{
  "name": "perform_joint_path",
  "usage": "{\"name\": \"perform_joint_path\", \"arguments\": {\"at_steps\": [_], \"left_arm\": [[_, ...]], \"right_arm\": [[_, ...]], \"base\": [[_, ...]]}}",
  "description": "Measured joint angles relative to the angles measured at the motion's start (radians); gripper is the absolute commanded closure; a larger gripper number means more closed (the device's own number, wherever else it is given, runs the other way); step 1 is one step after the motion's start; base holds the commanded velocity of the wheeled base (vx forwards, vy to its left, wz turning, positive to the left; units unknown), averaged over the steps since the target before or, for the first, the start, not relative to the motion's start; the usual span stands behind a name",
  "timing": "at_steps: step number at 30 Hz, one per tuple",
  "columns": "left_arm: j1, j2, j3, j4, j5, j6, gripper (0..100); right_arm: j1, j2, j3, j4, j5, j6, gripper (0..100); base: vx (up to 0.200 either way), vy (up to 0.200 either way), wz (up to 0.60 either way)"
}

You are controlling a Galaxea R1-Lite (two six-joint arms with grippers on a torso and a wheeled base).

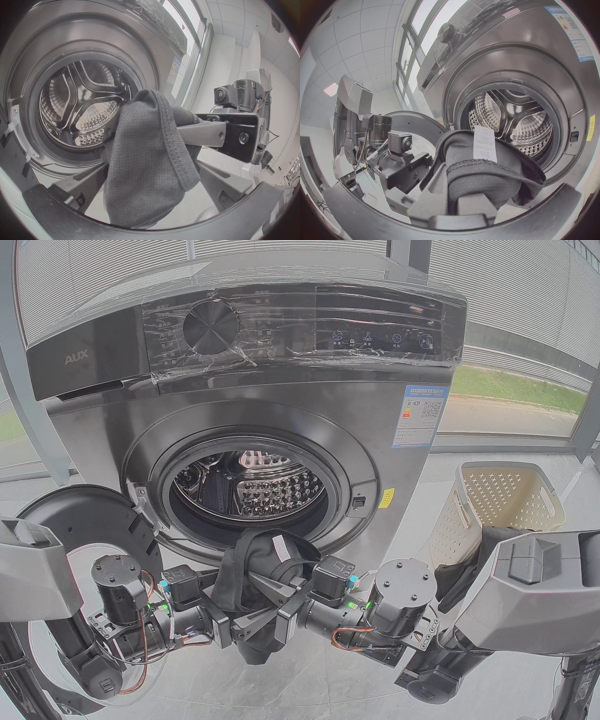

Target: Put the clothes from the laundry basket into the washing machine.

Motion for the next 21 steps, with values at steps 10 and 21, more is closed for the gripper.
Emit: {"name": "perform_joint_path", "arguments": {"at_steps": [10, 21], "left_arm": [[-0.001, 0.025, -0.024, 0.000, 0.003, -0.010, 100], [0.005, 0.008, -0.053, 0.000, 0.011, -0.026, 100]], "right_arm": [[0.013, 0.000, 0.006, -0.003, -0.007, 0.014, 100], [0.019, 0.000, 0.017, -0.002, -0.008, 0.045, 0]], "base": [[0.000, 0.000, 0.00], [0.000, 0.000, 0.00]]}}
